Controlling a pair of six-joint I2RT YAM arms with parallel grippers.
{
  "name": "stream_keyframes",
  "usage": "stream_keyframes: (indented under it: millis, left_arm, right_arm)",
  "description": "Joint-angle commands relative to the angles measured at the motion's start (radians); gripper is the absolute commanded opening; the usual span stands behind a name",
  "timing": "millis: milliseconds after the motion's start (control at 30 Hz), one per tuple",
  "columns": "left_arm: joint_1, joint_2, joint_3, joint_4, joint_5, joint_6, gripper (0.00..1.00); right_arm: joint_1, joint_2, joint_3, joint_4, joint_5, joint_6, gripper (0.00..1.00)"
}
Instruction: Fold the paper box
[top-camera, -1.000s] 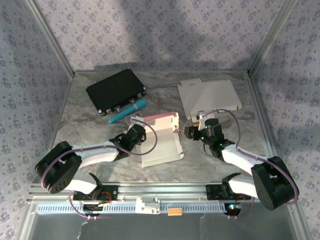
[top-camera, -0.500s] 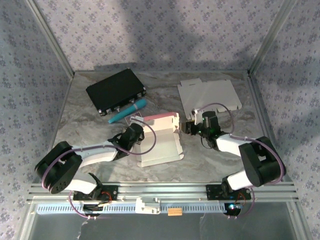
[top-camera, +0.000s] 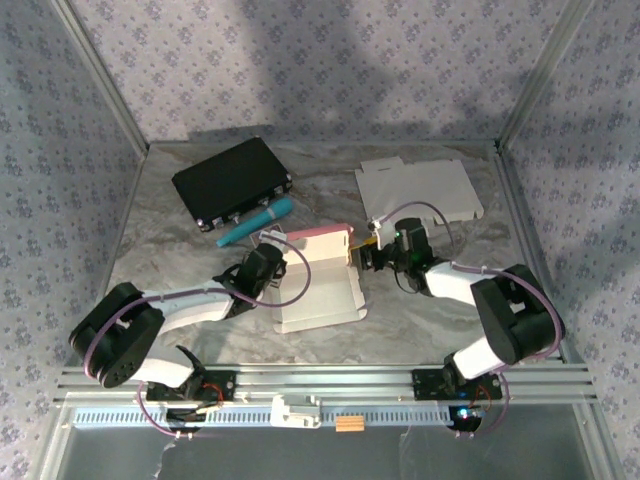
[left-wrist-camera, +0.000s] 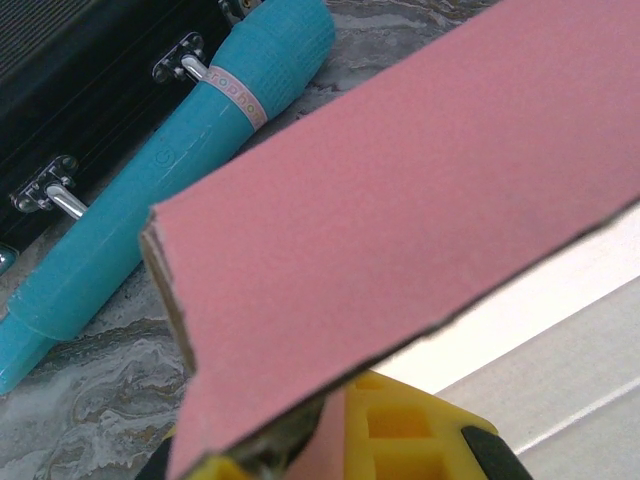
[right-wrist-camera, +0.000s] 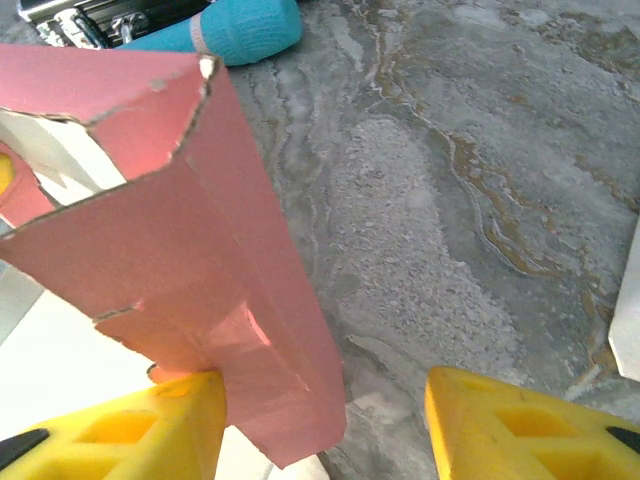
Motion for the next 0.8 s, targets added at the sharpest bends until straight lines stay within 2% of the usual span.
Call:
stream_keyframes:
  millis: [0, 300, 767]
  left_arm:
    - [0.005, 0.005, -0.001, -0.047, 0.035, 0.053, 0.00]
    - [0.008, 0.013, 0.024, -0.053, 0.040, 0.071, 0.00]
    - [0.008, 0.021, 0.035, -0.062, 0.041, 0.076, 0.00]
  right_arm:
    - [0.013, 0.014, 0.039, -0.024, -0.003, -0.060, 0.56]
    - [0.043, 0.039, 0.083, -0.063, 0.025, -0.108, 0.54]
    - [0.138, 0.093, 0.108, -0.003, 0.233, -0.112, 0.44]
